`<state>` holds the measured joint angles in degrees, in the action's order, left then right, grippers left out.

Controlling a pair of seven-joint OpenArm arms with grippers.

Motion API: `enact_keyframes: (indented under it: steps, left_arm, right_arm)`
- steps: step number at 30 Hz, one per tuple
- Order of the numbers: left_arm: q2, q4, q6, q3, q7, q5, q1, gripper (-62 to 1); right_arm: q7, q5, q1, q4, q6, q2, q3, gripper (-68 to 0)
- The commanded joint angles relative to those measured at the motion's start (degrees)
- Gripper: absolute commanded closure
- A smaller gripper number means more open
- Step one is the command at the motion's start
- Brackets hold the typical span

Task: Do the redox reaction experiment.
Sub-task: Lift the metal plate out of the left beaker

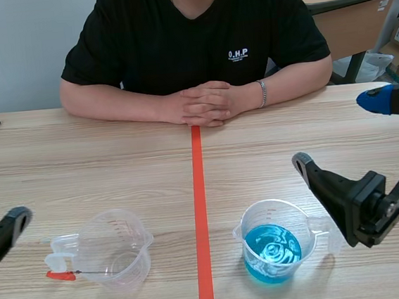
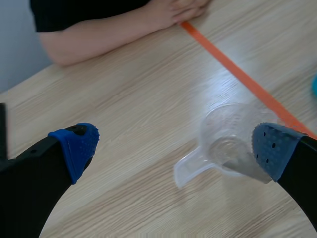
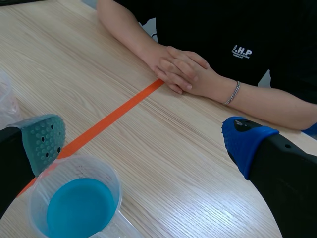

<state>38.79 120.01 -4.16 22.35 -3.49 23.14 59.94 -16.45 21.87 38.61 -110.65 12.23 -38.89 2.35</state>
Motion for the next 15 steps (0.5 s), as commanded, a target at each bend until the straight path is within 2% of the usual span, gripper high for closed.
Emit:
enact_keyframes:
  steps: [1, 7, 12, 15]
  left_arm:
    - [-1.25, 0.70, -0.31, -0.13, 2.71, -1.25, 3.48, -62.3]
    - [-5.66, 0.70, -0.28, 3.30, 10.16, -1.81, 15.10, -62.3]
    - [-8.98, 0.70, -0.42, 4.46, 11.85, -3.30, 15.50, -62.3]
    - [-11.10, -0.81, -1.20, 4.66, 11.28, -4.79, 15.50, -62.3]
  right_arm:
    - [-1.09, 0.37, -0.50, -1.22, -0.22, -0.61, -0.02, -67.9]
    - [-1.55, 0.35, -0.50, -1.22, -0.20, -0.61, -0.02, -67.9]
    - [-1.95, -1.03, -0.52, -1.22, 2.01, -0.61, 0.09, -67.9]
    - [-2.05, -2.91, -0.55, -1.22, 2.36, -0.61, 1.38, -67.9]
